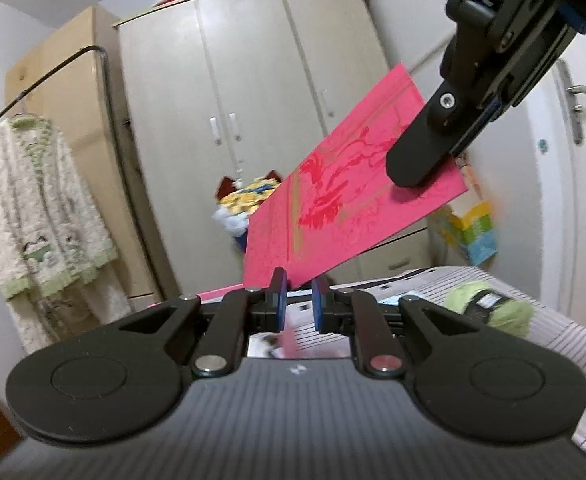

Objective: Organize soft objects
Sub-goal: 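Lift the red envelope with the left gripper and drop it into the pink box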

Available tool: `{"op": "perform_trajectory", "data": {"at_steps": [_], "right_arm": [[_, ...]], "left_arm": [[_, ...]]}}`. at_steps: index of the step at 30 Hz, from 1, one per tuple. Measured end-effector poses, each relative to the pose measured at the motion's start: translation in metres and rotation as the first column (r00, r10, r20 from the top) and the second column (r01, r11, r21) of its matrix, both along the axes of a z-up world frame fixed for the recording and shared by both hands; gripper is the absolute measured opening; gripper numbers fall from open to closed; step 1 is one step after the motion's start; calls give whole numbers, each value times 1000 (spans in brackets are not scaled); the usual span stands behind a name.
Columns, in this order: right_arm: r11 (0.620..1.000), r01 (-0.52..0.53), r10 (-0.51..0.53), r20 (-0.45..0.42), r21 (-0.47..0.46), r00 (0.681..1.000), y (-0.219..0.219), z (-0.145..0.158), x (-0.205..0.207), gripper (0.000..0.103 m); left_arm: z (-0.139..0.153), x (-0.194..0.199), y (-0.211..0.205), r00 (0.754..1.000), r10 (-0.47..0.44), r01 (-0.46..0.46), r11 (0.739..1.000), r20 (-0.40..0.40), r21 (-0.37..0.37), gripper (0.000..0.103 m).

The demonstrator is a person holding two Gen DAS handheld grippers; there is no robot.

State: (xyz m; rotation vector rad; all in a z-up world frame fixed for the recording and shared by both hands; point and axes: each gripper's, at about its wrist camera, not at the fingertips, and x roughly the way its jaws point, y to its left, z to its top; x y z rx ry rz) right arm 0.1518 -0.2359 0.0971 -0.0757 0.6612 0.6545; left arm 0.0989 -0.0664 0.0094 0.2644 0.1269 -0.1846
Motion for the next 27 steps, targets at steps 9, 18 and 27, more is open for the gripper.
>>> {"op": "perform_trajectory", "data": {"at_steps": [9,18,27], "right_arm": [[987,-147,152,-94,56,984,55,-22,45,11],[966,-230,249,-180,115,952,93,-63,75,11],[963,-201,243,-253,178,937,96,-87,113,11]], "left_arm": [[-15,14,52,989,139,-136,989,-52,63,12],[-40,32,85,969,226,-204,960,-99,190,12],[-41,73,109,957,113,-64,981,-266,184,13]]}}
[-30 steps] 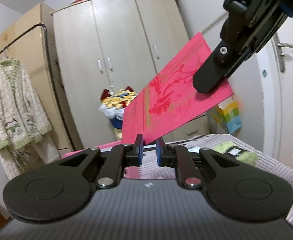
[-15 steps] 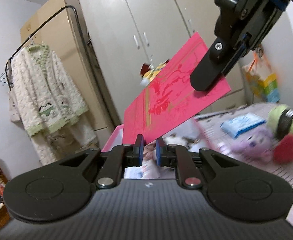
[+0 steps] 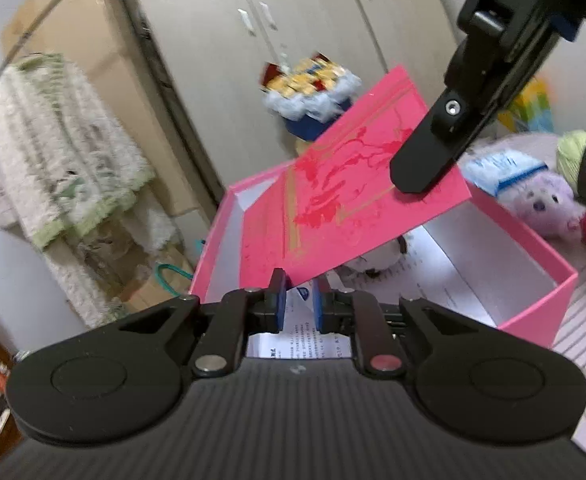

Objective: Organize soft objects
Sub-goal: 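Lift the red envelope with the left gripper and drop it into the pink box, then grasp the white toothpaste tube with the left gripper while the right grasps the pink pompom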

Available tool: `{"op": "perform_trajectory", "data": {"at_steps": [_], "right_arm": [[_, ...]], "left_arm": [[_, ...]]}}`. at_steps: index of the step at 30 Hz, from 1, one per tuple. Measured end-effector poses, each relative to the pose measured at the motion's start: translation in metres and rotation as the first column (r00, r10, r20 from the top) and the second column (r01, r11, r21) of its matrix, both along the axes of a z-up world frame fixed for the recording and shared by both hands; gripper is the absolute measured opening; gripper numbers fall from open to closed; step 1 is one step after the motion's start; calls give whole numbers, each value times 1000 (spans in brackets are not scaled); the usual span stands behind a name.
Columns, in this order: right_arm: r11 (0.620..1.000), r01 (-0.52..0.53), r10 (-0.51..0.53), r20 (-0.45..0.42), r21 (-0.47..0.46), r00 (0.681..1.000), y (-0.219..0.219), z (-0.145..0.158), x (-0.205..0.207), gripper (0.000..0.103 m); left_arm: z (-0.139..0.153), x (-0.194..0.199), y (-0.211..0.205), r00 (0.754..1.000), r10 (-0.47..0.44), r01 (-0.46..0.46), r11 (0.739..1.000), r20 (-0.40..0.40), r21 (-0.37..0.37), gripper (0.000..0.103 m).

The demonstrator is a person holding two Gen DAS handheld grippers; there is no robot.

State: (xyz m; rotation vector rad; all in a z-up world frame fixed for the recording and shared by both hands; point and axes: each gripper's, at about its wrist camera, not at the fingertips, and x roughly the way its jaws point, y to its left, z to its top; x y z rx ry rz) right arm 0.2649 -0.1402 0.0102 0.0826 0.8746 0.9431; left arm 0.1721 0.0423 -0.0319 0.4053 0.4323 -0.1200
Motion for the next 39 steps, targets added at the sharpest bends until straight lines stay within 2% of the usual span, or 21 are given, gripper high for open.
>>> {"op": "perform_trajectory", "data": {"at_steps": [2,5,6,7,10,14,16,17,22,26,29,34,39], "right_arm": [[1000,7,-7,-32,9,999,-1,-5,12,11],[1000,18,-18,-76,1,997,-1,-19,26,11],[1000,18,-18,-94,-3,995,-2,-25,29,11],[1000,19,-20,-107,-9,994,-1,-29,31,11],[999,24,-30,-110,-49,993,4,-40,33,12],[993,35,-38,-25,-117,999,9,-37,20,22],[987,43,-39,32,-155,999,9,-31,11,37],[984,49,-39,62,-169,997,9,-26,5,41],[975,87,-45,200,-206,979,-1,-4,-24,57],[974,117,-60,272,-196,960,-16,12,-50,60],[967,156,-78,346,-203,935,-29,21,-75,61],[952,217,-103,439,-217,892,-54,28,-116,63],[934,277,-131,507,-224,852,-81,31,-152,68]], "left_arm": [[4,9,6,996,-50,48,998,-72,-28,13],[10,21,21,967,-152,122,981,-205,-153,14],[11,23,26,958,-173,131,973,-229,-189,14],[14,23,30,952,-189,136,966,-242,-219,14],[20,18,38,953,-199,139,957,-229,-253,14],[28,12,43,953,-206,134,944,-221,-302,16],[33,9,44,951,-208,128,938,-227,-322,19],[36,5,45,950,-212,128,935,-229,-332,21],[47,-10,46,952,-216,129,925,-217,-357,37],[59,-29,44,962,-205,133,929,-180,-346,43],[67,-44,43,959,-225,149,917,-170,-369,48],[78,-66,29,938,-308,222,887,-160,-406,51],[82,-86,3,913,-382,303,869,-142,-392,51]]}}
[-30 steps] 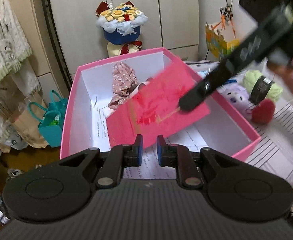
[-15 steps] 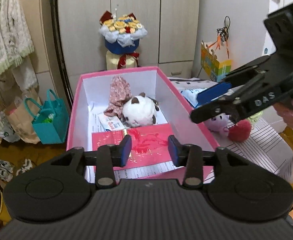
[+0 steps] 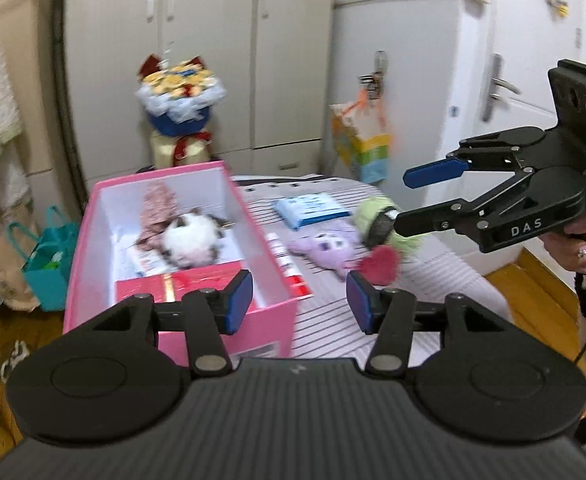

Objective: Organize soft objects
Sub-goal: 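Grasp the white toothpaste tube with the left gripper while the right grasps the pink pompom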

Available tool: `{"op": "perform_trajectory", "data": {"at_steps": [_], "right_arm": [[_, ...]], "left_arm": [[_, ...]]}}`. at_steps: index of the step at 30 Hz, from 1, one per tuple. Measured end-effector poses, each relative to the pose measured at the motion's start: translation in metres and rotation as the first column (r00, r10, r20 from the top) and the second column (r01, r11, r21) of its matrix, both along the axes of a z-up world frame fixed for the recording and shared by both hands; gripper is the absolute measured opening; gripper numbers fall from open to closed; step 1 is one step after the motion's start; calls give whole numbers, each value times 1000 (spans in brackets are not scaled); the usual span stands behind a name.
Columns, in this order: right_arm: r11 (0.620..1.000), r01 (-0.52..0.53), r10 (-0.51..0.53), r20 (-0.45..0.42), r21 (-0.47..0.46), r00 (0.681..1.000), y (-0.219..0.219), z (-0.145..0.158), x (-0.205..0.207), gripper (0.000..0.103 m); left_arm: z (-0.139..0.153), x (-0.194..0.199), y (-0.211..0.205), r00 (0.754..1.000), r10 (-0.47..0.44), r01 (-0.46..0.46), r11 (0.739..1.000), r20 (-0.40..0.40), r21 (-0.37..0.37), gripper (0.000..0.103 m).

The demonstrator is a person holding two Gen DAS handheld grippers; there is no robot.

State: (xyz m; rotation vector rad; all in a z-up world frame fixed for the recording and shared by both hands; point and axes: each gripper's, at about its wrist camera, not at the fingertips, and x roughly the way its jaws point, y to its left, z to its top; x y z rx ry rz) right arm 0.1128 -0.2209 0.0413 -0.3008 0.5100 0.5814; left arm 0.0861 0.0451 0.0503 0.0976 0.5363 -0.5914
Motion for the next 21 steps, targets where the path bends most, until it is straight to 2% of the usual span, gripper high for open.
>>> {"op": "perform_trajectory", "data": {"at_steps": [5,11,15,21], "right_arm": [[999,43,-42,51,-15,998,-24,-8,-27,70],[993,103,-100,65,-55,993,-41,-37,-38,71],[988,130,-124,81,-85,989,-51,-58,-35,71],[990,129,-125,62,-63,990,-66,-86,-15,71]], "left_arm": [[-5,-11,-30,998,-62,62,998,24,5,51],[-25,-9,-70,994,-106,106,994,25,22,49],[-44,-1,-94,996,-84,82,995,36,59,48],[-73,24,-127,997,17,-26,992,72,120,47]]}}
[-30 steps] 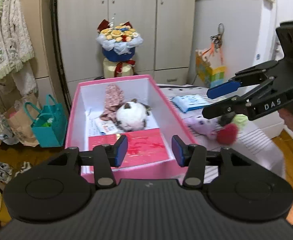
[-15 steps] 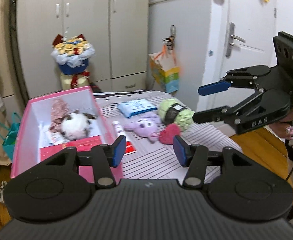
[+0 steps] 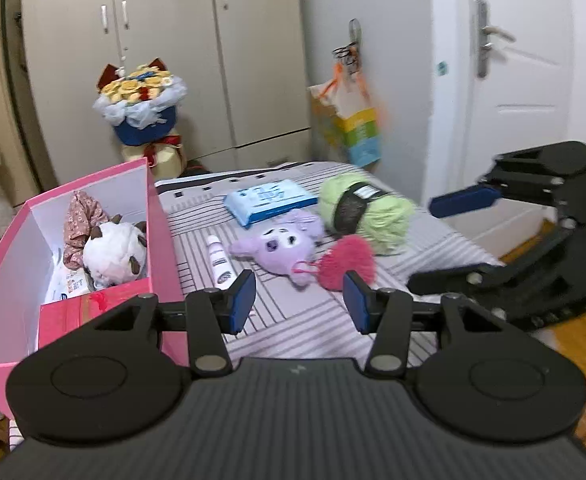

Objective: Organize soft objects
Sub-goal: 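Grasp the white toothpaste tube with the left gripper while the right grasps the pink pompom, then carry the toothpaste tube and pink pompom with both grippers into the pink box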

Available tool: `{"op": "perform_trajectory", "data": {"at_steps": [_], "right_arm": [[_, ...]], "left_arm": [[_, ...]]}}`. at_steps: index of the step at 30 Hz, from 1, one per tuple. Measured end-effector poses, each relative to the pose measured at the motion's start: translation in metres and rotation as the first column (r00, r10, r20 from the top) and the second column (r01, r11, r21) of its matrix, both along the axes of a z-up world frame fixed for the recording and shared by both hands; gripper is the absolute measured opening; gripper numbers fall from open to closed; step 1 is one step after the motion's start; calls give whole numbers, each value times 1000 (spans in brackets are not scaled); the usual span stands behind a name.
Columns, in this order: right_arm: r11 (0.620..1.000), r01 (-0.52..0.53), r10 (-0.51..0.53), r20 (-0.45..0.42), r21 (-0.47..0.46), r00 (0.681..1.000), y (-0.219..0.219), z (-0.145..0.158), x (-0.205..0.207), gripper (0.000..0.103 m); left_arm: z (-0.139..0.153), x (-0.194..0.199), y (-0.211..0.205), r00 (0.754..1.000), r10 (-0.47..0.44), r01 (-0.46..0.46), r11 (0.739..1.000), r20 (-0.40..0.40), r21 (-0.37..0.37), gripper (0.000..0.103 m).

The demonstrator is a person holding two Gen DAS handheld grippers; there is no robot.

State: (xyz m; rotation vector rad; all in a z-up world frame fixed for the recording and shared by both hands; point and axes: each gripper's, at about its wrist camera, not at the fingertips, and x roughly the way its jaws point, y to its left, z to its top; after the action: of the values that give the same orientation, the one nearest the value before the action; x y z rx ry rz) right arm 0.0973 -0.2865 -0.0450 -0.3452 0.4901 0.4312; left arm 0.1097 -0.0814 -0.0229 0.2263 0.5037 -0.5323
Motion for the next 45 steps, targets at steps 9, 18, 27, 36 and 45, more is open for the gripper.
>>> {"op": "perform_trajectory", "data": {"at_steps": [9,18,27,36,45], "right_arm": [[995,57,-50,-92,79,995,-17,-42,48,70],[995,69,-63,-95,66,994,-11,-66,69,65],[995,86,-82,-72,54,994,-3,-72,71,64],[984,133,-119,-119,116,986,-7,-75,82,64],[980,161,-149,-102,120,984,-5,-81,81,44]], "left_arm": [[-43,57,-34,989,147,-147,983,8,107,38],[-73,104,-54,957,286,-290,935,50,202,39],[-86,131,-68,935,347,-354,903,71,243,47],[-86,134,-69,923,378,-383,894,70,231,46],[-90,133,-71,913,401,-408,885,79,226,22]]}}
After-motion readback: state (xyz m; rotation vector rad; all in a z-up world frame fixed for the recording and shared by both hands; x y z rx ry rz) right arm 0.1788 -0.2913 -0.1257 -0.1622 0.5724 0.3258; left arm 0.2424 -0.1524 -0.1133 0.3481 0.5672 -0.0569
